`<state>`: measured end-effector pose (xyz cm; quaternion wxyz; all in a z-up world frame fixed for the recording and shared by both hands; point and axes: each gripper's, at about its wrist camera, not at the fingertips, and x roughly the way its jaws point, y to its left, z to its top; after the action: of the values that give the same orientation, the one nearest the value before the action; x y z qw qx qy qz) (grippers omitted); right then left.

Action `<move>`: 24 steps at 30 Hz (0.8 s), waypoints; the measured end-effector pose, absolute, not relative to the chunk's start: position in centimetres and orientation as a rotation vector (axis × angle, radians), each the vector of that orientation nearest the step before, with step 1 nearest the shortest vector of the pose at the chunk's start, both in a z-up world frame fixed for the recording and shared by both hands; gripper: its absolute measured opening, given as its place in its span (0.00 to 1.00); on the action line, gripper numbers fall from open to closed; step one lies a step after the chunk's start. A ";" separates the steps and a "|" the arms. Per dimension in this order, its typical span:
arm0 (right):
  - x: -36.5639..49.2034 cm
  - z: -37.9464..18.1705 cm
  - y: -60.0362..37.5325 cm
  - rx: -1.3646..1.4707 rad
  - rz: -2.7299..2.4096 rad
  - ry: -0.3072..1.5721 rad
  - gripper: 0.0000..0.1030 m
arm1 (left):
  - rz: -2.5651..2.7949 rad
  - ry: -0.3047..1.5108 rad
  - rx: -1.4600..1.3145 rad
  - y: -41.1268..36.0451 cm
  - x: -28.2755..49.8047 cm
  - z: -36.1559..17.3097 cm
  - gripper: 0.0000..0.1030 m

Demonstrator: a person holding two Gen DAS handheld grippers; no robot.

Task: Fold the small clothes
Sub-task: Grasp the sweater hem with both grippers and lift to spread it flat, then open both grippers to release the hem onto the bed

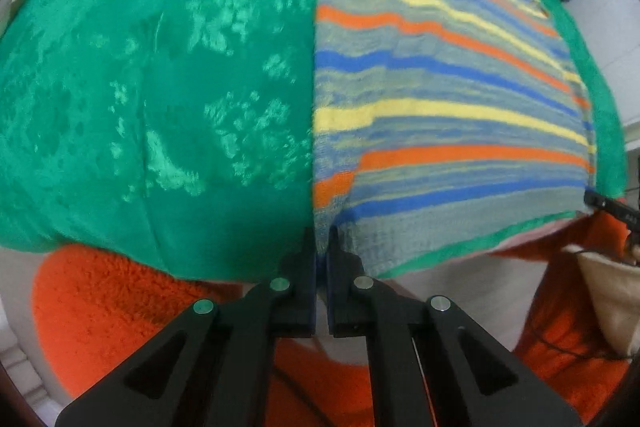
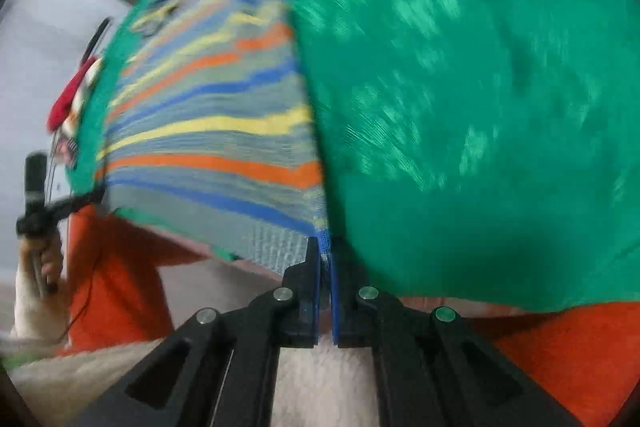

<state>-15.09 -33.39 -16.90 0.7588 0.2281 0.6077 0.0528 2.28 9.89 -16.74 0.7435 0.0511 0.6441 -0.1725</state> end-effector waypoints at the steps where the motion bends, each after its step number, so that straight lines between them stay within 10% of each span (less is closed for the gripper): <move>1: -15.0 -17.4 -33.4 0.515 0.106 1.321 0.03 | -0.376 1.410 0.098 10.0 2.4 -16.8 0.01; 7: -14.5 -17.6 -33.1 0.517 0.094 1.320 0.03 | -0.305 1.412 0.072 11.4 2.5 -16.9 0.12; 11: -15.5 -16.7 -34.2 0.498 0.067 1.347 0.23 | -0.255 1.344 0.135 12.6 0.8 -13.6 0.20; 15: -14.7 -11.3 -35.7 0.250 -0.026 1.258 0.26 | -0.226 1.171 0.106 13.0 1.7 -9.1 0.72; 18: -10.6 -6.4 -35.4 0.009 -0.032 1.128 0.34 | -0.217 1.008 0.040 12.1 2.8 -6.9 0.89; 24: 2.5 -4.9 -30.1 -0.170 0.226 0.984 0.48 | -0.212 0.919 0.007 7.8 4.2 -9.1 0.89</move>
<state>2.49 -30.13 -4.95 0.8719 -0.0812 0.4707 0.1079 4.21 7.82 -9.11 0.8910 0.0032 0.4425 -0.1019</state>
